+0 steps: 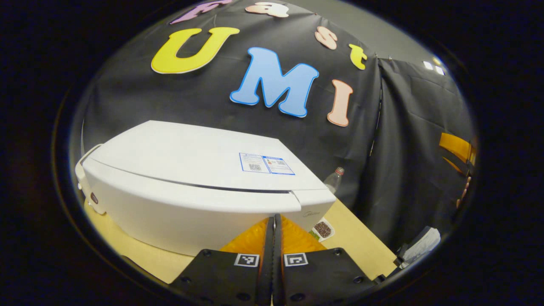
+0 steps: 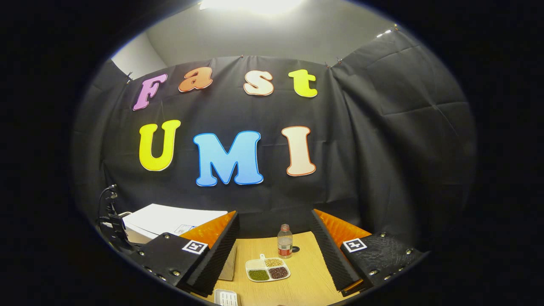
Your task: Open the microwave oven with the left hand, put the food in, and close the microwave oven.
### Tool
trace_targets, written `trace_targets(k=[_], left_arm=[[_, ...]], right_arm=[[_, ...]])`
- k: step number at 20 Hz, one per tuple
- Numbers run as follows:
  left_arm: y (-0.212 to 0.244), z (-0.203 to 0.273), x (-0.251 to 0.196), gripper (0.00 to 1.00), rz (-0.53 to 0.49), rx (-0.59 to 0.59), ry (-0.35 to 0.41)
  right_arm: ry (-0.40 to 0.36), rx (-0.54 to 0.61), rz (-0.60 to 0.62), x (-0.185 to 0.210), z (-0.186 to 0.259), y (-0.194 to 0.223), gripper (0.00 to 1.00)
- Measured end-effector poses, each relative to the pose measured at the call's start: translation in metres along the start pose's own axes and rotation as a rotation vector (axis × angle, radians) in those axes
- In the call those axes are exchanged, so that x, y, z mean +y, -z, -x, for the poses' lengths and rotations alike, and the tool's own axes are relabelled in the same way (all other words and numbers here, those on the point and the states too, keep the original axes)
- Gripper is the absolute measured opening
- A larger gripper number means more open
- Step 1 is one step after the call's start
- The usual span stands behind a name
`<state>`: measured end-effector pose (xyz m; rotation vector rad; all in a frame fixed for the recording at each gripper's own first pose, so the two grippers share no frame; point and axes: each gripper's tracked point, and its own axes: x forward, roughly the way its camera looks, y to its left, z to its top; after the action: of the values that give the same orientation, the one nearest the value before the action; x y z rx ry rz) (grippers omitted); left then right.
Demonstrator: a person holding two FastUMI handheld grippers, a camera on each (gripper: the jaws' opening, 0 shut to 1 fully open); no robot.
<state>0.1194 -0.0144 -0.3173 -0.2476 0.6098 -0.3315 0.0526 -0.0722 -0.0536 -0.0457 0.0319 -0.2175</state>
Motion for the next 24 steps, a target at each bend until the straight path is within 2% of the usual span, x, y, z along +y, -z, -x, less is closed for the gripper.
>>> trace_targets(k=[8,9,11,15,18,20,24], left_arm=[[-0.005,-0.008,0.006,0.08,-0.003,0.002,-0.011],[0.002,-0.008,0.001,0.07,0.028,0.032,-0.003],[0.000,-0.009,0.003,0.08,-0.005,0.019,0.001],[-0.002,-0.003,0.004,0.05,0.002,0.017,-0.003],[-0.033,0.020,0.006,0.07,-0.026,-0.057,-0.027],[-0.070,0.054,0.015,0.07,-0.058,-0.139,-0.065],[-0.149,0.141,0.049,0.07,-0.121,-0.324,-0.204]], right_arm=[[-0.014,0.002,0.002,0.008,0.004,-0.002,1.00],[-0.015,0.002,0.005,0.009,0.004,-0.003,1.00],[-0.018,-0.008,0.008,0.012,0.008,-0.008,1.00],[-0.038,-0.010,0.016,0.024,0.014,-0.011,1.00],[-0.063,-0.007,0.016,0.040,0.016,-0.013,1.00],[-0.084,-0.011,0.013,0.053,0.017,-0.017,1.00],[-0.139,-0.045,0.007,0.087,0.020,-0.035,0.99]])
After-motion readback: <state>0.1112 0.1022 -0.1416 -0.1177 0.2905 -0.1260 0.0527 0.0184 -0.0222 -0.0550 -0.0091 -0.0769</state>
